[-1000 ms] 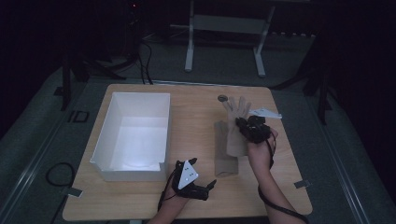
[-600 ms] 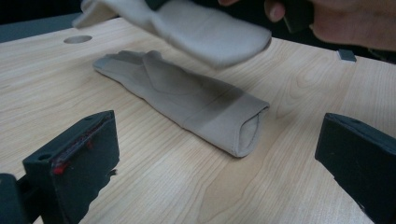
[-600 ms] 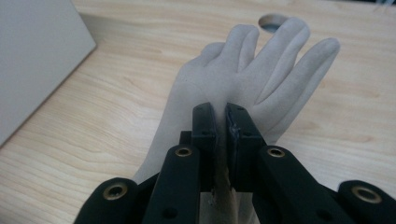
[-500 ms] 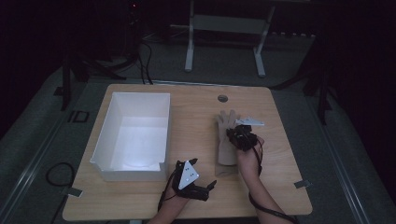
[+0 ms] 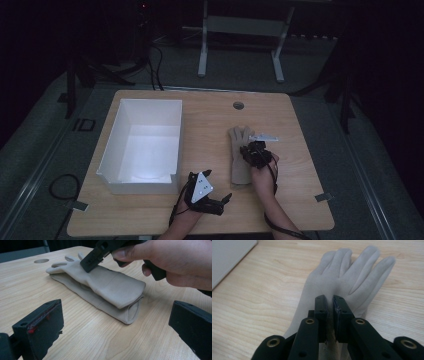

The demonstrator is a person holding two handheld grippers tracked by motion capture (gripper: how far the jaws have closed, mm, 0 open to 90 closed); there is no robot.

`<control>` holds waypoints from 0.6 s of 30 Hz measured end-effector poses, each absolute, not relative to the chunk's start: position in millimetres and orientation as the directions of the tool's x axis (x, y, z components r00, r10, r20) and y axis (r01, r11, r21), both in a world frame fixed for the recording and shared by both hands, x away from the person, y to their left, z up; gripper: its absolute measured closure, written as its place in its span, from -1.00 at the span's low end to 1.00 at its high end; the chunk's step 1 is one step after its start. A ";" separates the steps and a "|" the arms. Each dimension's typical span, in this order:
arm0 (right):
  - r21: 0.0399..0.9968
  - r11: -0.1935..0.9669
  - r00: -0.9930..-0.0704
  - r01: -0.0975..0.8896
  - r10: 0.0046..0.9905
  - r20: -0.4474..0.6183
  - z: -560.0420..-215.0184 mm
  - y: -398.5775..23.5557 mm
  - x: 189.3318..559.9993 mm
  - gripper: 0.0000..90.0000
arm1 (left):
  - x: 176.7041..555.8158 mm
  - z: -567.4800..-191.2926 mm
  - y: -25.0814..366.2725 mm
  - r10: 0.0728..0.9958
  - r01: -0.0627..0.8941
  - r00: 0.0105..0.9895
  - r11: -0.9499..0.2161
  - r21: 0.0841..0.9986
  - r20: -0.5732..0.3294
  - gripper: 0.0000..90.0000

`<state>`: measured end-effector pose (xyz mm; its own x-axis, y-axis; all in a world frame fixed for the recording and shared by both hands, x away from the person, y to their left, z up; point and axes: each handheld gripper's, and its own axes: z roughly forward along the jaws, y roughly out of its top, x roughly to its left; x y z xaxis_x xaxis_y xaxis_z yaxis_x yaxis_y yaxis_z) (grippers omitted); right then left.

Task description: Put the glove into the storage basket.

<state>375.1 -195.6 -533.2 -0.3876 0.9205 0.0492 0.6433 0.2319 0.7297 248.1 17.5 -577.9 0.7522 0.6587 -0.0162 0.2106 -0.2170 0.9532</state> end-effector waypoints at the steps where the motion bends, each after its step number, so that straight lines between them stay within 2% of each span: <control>1: 0.727 0.243 -0.397 0.643 0.917 0.044 -534.5 -194.8 375.9 0.83 | 248.2 -577.9 17.4 0.658 0.213 0.752 -0.215 0.953 -0.019 -1.00; 12: 0.710 0.258 -0.420 0.656 0.906 0.059 -543.7 -195.9 377.6 0.80 | 247.9 -577.9 17.0 0.658 0.211 0.753 -0.219 0.953 -0.015 -1.00; 15: 0.701 0.259 -0.427 0.664 0.902 0.071 -543.8 -196.7 378.6 0.75 | 247.6 -577.8 16.5 0.661 0.209 0.750 -0.224 0.952 -0.010 -1.00; 18: 0.705 0.247 -0.431 0.665 0.898 0.091 -538.1 -200.1 378.2 0.62 | 247.0 -577.8 15.2 0.665 0.200 0.747 -0.227 0.953 0.001 -1.00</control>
<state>378.2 -200.1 -538.1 -0.4306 0.8979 0.0911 0.6647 0.2472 0.7050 247.0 15.2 -577.8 0.7472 0.6646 0.0013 0.2001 -0.2268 0.9531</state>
